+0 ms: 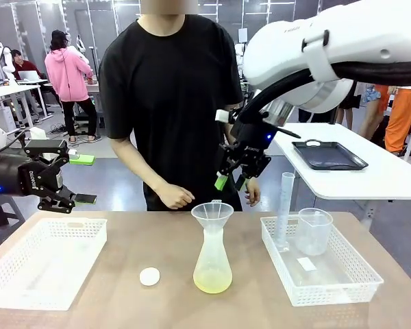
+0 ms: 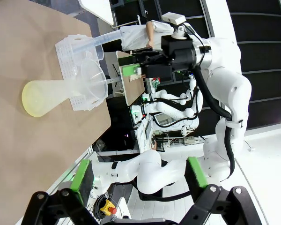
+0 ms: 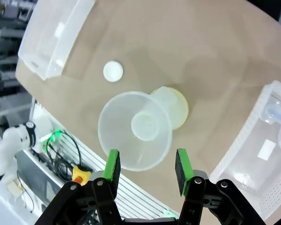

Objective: Prepare the solutions needed for the experiment.
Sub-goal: Once the solution is in the Big flask , pick up the Plastic Funnel and place it back into the right Organizing basket.

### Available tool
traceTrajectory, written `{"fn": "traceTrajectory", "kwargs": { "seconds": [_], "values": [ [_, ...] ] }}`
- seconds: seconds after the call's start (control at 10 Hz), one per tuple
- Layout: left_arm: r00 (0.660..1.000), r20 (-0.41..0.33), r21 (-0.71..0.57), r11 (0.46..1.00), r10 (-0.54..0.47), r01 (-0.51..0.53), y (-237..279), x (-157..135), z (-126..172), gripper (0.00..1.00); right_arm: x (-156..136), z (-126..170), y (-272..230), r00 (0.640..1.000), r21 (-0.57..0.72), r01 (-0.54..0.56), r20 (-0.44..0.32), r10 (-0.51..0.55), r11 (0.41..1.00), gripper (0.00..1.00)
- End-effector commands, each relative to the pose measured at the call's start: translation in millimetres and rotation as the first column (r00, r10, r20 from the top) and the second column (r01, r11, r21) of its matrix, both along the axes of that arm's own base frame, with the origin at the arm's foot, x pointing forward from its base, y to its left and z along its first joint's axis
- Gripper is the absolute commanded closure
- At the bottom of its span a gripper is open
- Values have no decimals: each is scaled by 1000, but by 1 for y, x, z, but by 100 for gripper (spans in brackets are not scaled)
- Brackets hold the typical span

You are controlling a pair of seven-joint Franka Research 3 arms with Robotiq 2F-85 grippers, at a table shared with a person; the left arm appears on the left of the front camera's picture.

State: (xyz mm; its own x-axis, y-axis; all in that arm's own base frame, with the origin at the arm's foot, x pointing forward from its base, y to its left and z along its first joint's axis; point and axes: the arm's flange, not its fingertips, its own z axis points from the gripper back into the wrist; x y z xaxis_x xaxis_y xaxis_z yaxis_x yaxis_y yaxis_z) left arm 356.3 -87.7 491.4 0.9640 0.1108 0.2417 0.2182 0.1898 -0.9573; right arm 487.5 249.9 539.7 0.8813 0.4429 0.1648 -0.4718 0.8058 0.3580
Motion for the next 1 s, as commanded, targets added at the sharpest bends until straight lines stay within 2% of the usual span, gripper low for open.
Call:
{"fn": "traceTrajectory", "kwargs": {
  "seconds": [0.0, 0.2, 0.5, 0.9],
  "values": [
    [1000, 7, 0, 1000, 7, -7, -1, 0, 2, 0, 13, -6, 0, 996, -7, -61, -66, 60, 998, 40],
    [1000, 7, 0, 1000, 7, -7, -1, 0, 2, 0, 18, -24, 2, 994, -46, -48, -101, 43, 998, 40],
    [1000, 7, 0, 1000, 7, -7, -1, 0, 2, 0, 23, -40, -1, 983, 10, -94, -161, 94, 996, 40],
    [1000, 7, 0, 1000, 7, -7, -1, 0, 2, 0, 35, -61, -5, 973, 41, -83, -211, 90, 996, 40]
  ]
}}
